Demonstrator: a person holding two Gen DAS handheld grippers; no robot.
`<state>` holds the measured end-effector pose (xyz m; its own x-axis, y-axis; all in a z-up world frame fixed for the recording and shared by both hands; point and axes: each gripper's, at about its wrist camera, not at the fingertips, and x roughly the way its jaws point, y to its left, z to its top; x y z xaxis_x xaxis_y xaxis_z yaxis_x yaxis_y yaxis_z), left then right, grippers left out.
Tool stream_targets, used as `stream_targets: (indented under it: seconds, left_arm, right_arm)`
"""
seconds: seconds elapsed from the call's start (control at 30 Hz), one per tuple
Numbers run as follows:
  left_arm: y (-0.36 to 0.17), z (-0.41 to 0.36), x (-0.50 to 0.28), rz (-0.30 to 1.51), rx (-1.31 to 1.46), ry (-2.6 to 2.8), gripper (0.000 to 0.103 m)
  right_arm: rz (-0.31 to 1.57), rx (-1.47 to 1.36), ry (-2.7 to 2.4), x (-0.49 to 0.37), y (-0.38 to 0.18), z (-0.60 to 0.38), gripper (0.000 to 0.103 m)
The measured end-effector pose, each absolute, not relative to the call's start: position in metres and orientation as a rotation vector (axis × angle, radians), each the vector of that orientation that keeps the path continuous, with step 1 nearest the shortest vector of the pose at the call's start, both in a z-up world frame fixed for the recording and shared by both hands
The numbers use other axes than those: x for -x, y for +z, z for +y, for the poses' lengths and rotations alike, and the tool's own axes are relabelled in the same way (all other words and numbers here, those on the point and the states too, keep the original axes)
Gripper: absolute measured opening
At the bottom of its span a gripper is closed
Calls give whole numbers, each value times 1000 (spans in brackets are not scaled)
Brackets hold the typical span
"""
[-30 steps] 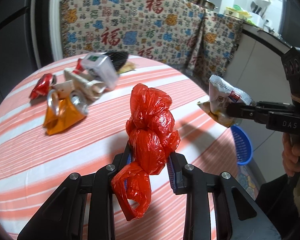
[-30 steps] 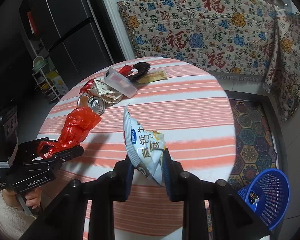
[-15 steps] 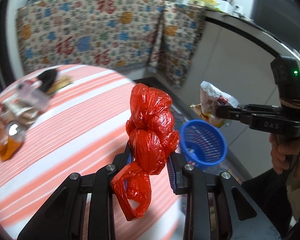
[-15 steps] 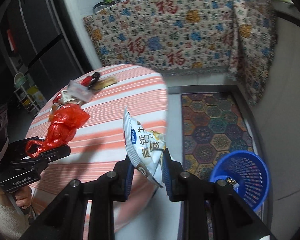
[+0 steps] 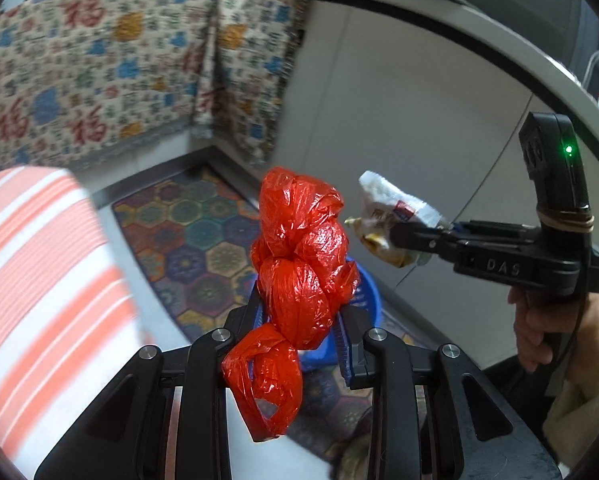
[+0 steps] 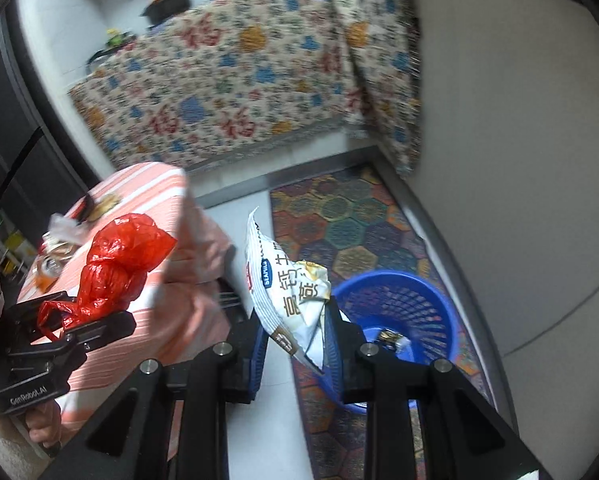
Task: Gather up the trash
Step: 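Carry both bags over the blue wastebasket and open both grippers to drop them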
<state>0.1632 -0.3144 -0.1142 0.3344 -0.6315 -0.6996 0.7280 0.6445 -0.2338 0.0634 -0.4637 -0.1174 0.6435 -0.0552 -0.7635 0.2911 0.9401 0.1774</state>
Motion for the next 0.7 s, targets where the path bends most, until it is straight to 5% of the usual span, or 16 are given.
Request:
stream_targets:
  seconds: [0.53, 0.6, 0.67, 0.7]
  left_arm:
    - [-186, -419, -194, 936, -184, -919, 32]
    - [-194, -426, -197, 947, -189, -915, 40]
    - [-203, -432, -202, 955, -188, -905, 68]
    - [-205, -433, -203, 955, -183, -902, 72]
  right_arm:
    - [893, -475, -335, -65, -184, -575, 27]
    - [895, -486, -335, -66, -190, -582, 29]
    - [895, -508, -324, -69, -198, -590, 34]
    - [889, -525, -311, -70, -202, -593, 45]
